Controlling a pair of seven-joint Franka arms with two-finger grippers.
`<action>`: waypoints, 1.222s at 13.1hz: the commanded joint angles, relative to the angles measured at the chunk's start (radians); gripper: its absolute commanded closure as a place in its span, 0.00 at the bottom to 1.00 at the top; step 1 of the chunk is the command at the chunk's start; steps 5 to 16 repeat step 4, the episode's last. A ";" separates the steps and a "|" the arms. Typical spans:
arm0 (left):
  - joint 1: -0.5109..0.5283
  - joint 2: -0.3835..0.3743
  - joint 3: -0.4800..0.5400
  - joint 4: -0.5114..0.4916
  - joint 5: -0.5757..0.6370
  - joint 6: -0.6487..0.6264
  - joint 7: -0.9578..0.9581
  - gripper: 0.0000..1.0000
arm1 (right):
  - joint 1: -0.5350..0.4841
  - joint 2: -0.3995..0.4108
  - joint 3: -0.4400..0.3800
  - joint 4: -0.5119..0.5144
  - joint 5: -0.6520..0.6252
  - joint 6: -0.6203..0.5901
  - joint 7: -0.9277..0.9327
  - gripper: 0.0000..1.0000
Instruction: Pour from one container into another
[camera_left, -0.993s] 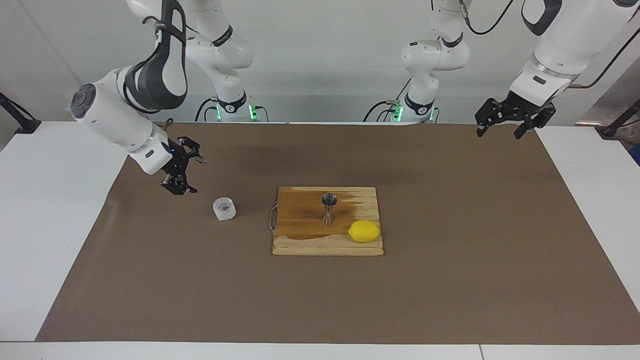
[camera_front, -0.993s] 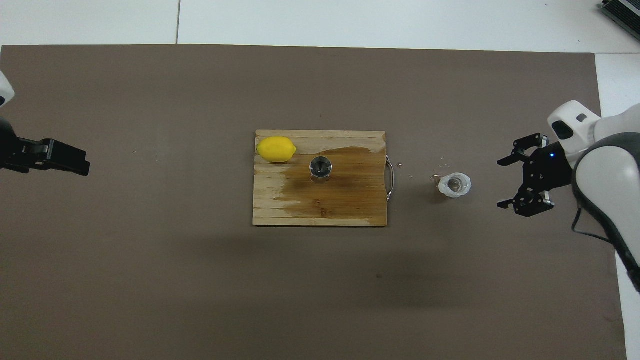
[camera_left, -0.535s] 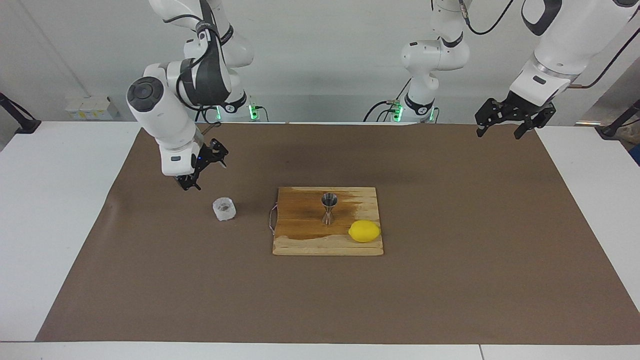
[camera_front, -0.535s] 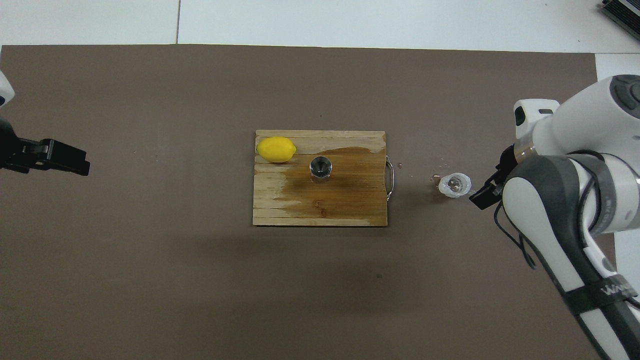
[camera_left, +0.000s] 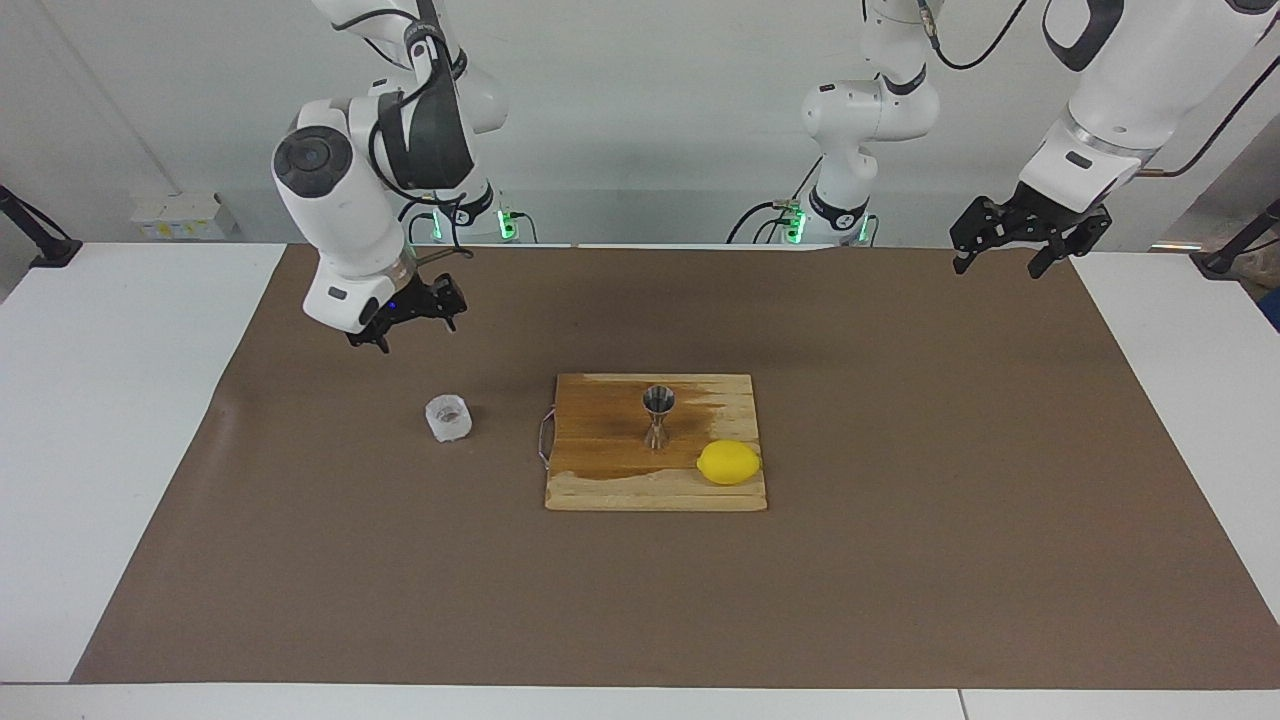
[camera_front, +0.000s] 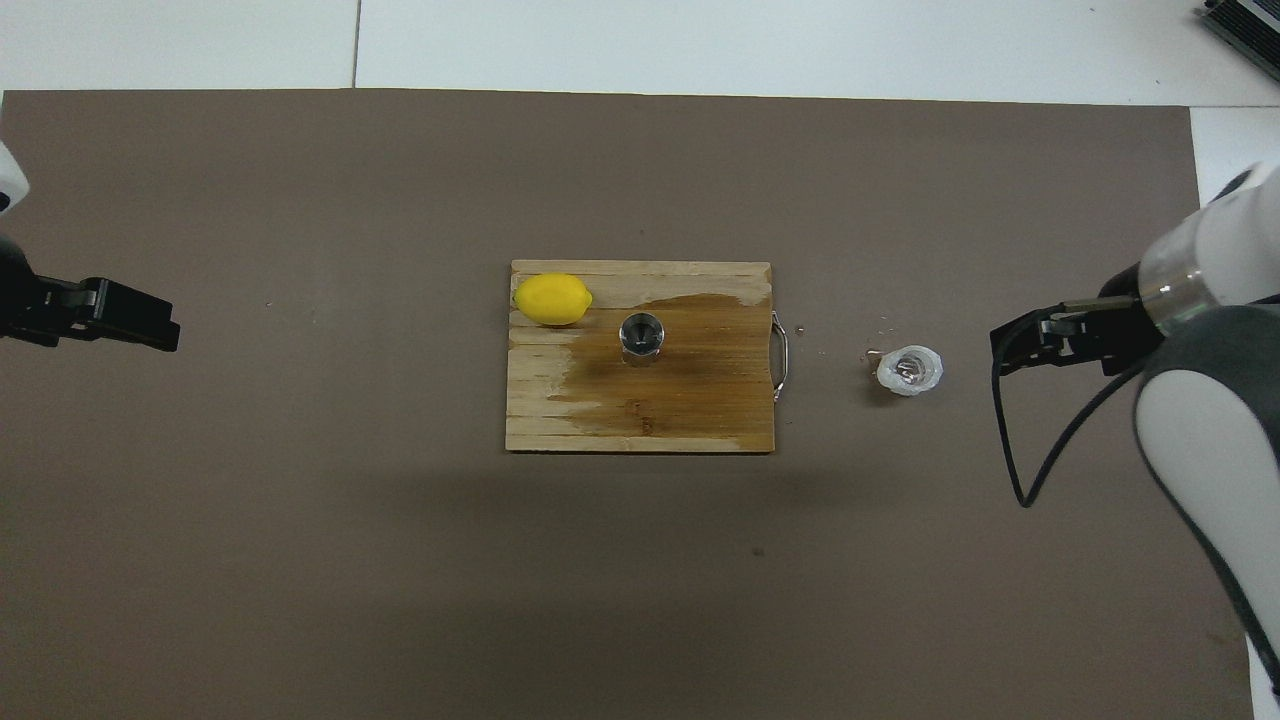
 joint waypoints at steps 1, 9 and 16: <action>0.003 -0.013 0.002 -0.006 -0.011 -0.013 0.003 0.00 | -0.032 -0.012 -0.011 0.067 0.019 -0.074 0.059 0.00; 0.003 -0.013 0.002 -0.006 -0.011 -0.013 0.003 0.00 | -0.080 -0.029 -0.008 0.054 0.033 -0.065 0.061 0.00; 0.003 -0.013 0.002 -0.006 -0.011 -0.013 0.003 0.00 | -0.080 -0.029 -0.008 0.054 0.033 -0.065 0.061 0.00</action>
